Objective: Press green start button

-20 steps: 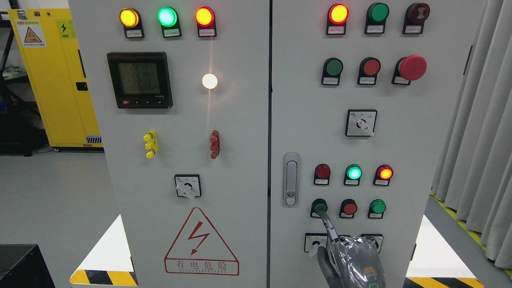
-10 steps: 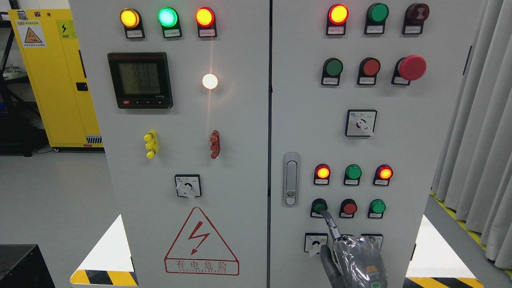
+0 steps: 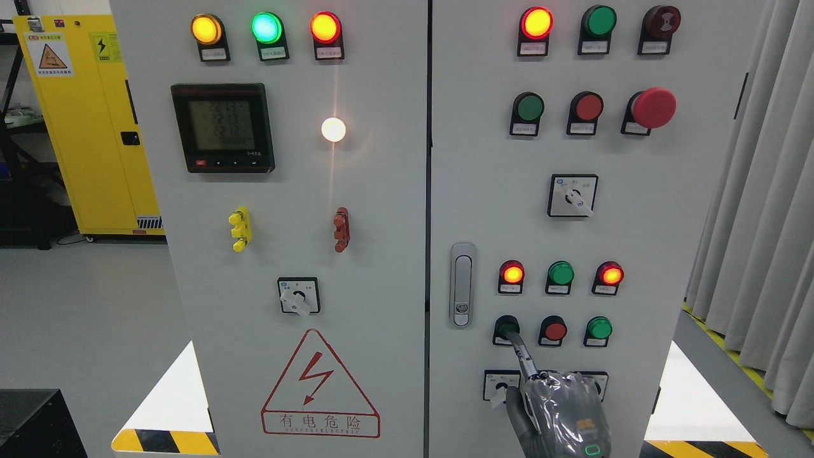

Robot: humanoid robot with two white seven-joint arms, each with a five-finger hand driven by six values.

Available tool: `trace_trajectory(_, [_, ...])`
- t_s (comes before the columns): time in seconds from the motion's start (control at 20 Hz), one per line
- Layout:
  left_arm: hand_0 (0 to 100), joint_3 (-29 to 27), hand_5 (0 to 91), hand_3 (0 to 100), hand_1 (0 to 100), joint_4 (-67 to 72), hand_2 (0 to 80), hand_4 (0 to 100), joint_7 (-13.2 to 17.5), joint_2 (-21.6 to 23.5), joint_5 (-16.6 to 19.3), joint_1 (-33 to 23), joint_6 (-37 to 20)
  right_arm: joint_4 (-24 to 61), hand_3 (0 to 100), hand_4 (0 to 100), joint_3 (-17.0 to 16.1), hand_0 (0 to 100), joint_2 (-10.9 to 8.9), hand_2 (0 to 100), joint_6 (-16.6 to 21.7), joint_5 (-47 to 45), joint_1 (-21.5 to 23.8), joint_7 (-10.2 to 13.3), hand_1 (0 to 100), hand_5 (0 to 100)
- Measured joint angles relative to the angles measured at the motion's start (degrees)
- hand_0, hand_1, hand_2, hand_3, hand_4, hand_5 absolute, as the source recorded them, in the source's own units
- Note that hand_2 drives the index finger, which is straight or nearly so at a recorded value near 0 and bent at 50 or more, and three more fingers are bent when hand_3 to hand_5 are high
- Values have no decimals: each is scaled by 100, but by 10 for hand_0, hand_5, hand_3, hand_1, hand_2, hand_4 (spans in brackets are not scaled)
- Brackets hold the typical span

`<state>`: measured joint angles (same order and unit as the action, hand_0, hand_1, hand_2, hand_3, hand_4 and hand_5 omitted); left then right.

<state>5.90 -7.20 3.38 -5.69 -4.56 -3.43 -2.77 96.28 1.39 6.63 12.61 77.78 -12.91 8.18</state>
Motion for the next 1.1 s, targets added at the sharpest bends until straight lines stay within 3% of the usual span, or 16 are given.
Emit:
trace_trajectory(0.5, [120, 0, 0, 0, 556, 0, 0, 0, 0, 0, 0, 0, 0, 37, 982, 1000, 32, 774, 6, 0, -1, -37, 46, -39, 933, 1000])
trace_trajectory(1.1, [120, -1, 0, 0, 556, 0, 0, 0, 0, 0, 2, 0, 0, 308, 983, 1000, 11, 782, 13, 0, 52, -112, 219, 133, 933, 1000])
